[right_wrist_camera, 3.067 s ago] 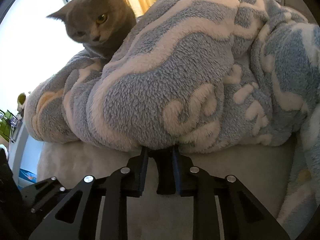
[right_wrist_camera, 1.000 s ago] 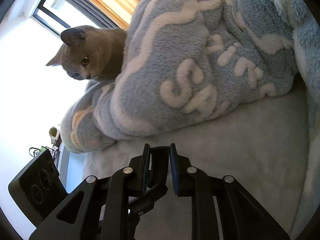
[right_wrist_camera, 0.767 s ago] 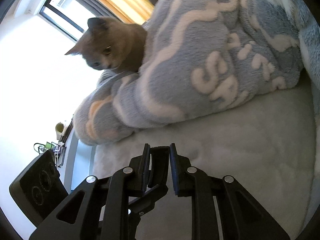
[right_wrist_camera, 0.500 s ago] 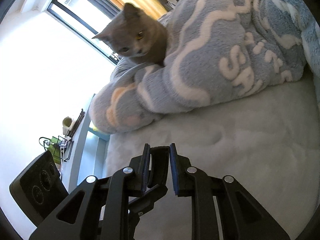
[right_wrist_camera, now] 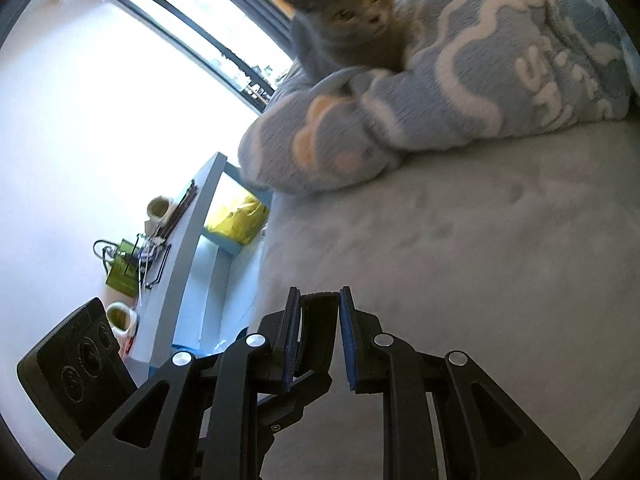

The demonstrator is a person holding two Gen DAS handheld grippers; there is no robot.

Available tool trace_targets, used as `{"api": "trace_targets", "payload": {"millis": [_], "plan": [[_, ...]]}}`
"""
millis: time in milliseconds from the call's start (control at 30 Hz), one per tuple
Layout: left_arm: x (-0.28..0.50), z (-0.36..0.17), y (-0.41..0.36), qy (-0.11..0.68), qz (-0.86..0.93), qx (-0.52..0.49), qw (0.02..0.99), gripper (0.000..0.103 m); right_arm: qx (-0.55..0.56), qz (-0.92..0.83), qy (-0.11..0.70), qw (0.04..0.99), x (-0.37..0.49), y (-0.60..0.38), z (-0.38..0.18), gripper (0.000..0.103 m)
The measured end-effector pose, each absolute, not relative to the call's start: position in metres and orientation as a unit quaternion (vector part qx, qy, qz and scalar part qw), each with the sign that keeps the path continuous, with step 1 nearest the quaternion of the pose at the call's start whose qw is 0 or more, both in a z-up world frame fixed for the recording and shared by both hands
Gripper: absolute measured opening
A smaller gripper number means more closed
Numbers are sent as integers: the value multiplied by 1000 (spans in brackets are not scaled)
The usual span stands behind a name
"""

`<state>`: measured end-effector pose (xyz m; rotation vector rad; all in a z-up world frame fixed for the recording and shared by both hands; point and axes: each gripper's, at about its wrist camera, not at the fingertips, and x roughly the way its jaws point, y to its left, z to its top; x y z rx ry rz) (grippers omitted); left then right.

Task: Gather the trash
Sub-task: 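Lift the black strip with the right tool and carry it toward the bin, then open the right tool above the bin to drop the black strip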

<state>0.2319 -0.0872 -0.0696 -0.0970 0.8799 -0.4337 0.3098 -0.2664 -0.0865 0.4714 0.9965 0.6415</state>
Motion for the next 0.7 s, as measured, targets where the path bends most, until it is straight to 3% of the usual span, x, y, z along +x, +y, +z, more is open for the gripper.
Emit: {"api": "trace_targets", "payload": {"millis": [700], "plan": [[178, -74, 14, 443, -139, -57, 884, 27, 185, 357, 491, 773, 271, -148, -95, 19]]}}
